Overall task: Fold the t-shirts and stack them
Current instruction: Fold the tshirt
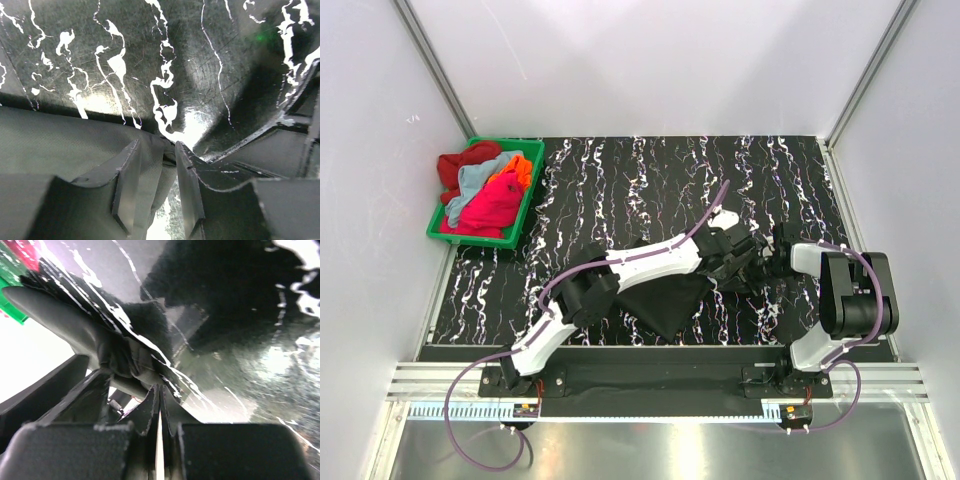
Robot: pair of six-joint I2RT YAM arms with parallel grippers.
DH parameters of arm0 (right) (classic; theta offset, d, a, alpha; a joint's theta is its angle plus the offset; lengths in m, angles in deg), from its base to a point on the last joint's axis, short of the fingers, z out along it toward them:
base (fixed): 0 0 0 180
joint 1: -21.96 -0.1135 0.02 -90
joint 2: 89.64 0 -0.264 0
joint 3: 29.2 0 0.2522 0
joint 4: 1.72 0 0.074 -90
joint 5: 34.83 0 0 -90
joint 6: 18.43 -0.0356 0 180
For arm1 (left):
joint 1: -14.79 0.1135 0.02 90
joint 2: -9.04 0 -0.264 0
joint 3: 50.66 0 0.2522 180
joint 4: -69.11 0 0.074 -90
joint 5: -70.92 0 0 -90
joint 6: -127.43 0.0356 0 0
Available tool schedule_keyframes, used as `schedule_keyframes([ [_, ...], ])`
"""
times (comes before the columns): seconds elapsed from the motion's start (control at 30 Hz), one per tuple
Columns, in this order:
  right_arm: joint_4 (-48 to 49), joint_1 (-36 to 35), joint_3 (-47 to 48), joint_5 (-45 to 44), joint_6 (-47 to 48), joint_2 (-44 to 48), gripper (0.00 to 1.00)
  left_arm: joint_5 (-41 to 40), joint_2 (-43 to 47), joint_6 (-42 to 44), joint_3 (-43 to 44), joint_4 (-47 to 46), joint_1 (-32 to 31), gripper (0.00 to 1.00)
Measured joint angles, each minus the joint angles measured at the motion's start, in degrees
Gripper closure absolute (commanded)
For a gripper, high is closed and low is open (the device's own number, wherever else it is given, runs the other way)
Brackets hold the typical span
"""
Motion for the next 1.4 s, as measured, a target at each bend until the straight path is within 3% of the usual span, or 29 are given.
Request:
schedule_keyframes([
  [0.13,1.3,0.0,0.0,0.9,-1.0,-0.1,0.96,0.2,-0.8,0.0,0.0,0.0,0.0,0.67],
  [0.57,6.6,0.0,0.3,4.8,-3.4,-4.2,1.0,0.9,-1.2,1.2,0.0,0.0,1.5,1.0],
  [1.23,8.3,-6.2,0.8,0.6,-6.7,-4.3,1.0,1.4,-0.3,1.0,-2.1,-0.4,1.6,1.0],
  [1.4,6.0,-6.2,0.6,-2.0,-6.5,-0.7,1.0,1.3,0.5,1.1,-2.4,-0.4,1.6,1.0],
])
